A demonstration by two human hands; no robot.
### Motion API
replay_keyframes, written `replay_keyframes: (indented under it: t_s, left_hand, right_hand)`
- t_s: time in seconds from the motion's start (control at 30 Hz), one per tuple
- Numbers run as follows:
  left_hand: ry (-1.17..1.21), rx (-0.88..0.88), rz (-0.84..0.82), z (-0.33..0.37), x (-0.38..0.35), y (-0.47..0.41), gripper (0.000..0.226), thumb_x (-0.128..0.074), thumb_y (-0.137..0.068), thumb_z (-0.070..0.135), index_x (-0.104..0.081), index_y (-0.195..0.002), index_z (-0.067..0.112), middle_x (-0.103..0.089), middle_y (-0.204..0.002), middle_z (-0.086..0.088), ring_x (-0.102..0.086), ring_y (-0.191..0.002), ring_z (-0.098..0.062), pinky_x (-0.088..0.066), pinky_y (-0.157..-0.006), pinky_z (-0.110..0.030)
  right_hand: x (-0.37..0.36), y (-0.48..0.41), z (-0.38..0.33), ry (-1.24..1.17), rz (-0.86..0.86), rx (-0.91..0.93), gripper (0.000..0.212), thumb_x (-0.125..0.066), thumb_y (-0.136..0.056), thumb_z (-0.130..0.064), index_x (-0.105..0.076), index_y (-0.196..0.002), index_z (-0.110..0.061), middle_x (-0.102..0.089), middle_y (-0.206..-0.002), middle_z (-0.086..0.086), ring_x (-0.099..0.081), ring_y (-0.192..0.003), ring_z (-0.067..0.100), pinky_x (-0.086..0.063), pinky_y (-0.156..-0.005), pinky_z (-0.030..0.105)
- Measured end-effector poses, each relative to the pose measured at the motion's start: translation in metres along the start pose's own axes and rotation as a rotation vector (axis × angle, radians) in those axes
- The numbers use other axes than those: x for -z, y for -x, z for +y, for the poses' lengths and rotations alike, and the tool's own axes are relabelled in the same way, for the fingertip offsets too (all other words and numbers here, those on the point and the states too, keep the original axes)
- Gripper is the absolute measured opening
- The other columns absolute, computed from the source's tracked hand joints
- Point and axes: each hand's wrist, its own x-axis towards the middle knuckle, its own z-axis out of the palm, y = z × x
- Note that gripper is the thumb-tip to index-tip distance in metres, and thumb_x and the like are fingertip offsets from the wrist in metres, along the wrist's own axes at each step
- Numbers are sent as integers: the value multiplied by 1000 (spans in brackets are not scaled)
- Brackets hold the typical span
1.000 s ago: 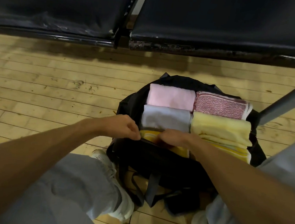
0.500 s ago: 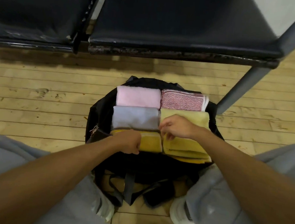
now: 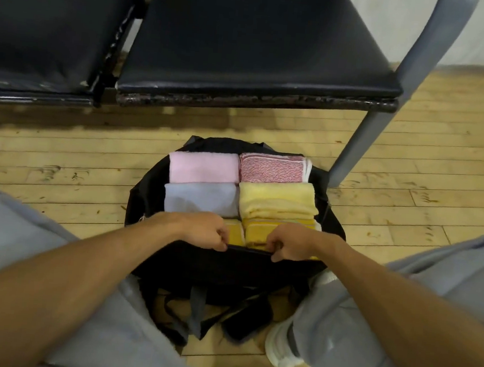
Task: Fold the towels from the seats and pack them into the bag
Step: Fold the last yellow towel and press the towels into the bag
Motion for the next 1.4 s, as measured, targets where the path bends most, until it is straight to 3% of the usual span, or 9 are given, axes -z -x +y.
replay_keyframes:
  t_s: [0.17, 0.27, 0.43, 0.53, 0.77, 0.9, 1.07, 1.2, 1.4]
  left_hand:
    - [-64, -133, 209, 31, -19, -36, 23, -69, -87, 26, -68, -107, 14, -66, -106, -4, -60, -98, -21, -42, -74, -27]
    - [-19, -195, 206, 32, -12, -41, 18, -75, -81, 18, -73, -98, 12, -68, -95, -1, -60, -85, -12, -45, -72, -22]
    - [135, -213, 240, 17, 2, -32, 12, -80, -77, 11, -74, -87, 9, -64, -75, 10, -55, -64, 2, -41, -63, -7]
    - [157, -218, 224, 12, 4, -28, 8, -79, -77, 10, -72, -82, 12, -66, -76, 8, -56, -62, 10, -41, -60, -6]
    - [103, -194, 242, 8, 16, -26, 30, -76, -81, 12, -59, -66, 32, -58, -68, 12, -53, -61, 0, -40, -58, -11]
    - [95, -223, 183, 12, 10, -22, 31, -76, -81, 13, -58, -65, 32, -57, -66, 13, -52, -56, 7, -38, -56, -9]
    - [69, -184, 133, 9, 8, -29, 23, -75, -83, 22, -59, -71, 34, -59, -76, 12, -55, -70, -3, -42, -64, -17]
    - [262, -126, 55, 16, 9, -35, 20, -54, -97, 36, -69, -90, 26, -65, -103, 3, -58, -99, -13, -43, -89, -25]
    - [107, 13, 194, 33, -9, -86, 26, -52, -98, 21, -65, -115, 6, -64, -115, -7, -59, -104, -23, -44, -83, -25]
  right_hand:
    - [4, 9, 5, -86, 88, 23, 21, -75, -84, -19, -71, -103, -11, -59, -87, -8, -53, -85, 12, -43, -74, 27]
    - [3, 17, 17, -97, 46, 2, 20, -71, -88, -27, -69, -104, -15, -56, -81, -14, -52, -84, 12, -40, -66, 21]
    - [1, 30, 41, -35, 41, -72, 29, -61, -95, -23, -65, -123, -14, -66, -117, 3, -58, -101, 17, -37, -77, 18]
    - [8, 35, 44, 45, 46, -75, 27, -62, -95, -20, -67, -120, -10, -66, -119, 7, -59, -106, 22, -39, -79, 21]
    - [44, 60, 30, 211, 15, -125, 29, -55, -96, -32, -69, -94, -7, -64, -85, 2, -56, -87, 23, -43, -74, 30]
    - [24, 66, 41, 459, -94, -229, 35, -44, -100, -41, -59, -119, -16, -62, -114, 5, -54, -110, 25, -33, -96, 38]
    - [29, 74, 60, 484, -70, -291, 25, -39, -104, -29, -57, -120, -21, -55, -108, -3, -51, -109, 20, -27, -100, 43]
    - [24, 75, 66, 470, -157, -330, 28, -39, -104, -28, -61, -119, -18, -56, -107, -2, -51, -114, 23, -26, -102, 47]
    - [28, 67, 71, 484, 5, -295, 25, -51, -100, -33, -67, -115, -20, -64, -112, -3, -54, -110, 20, -31, -99, 39]
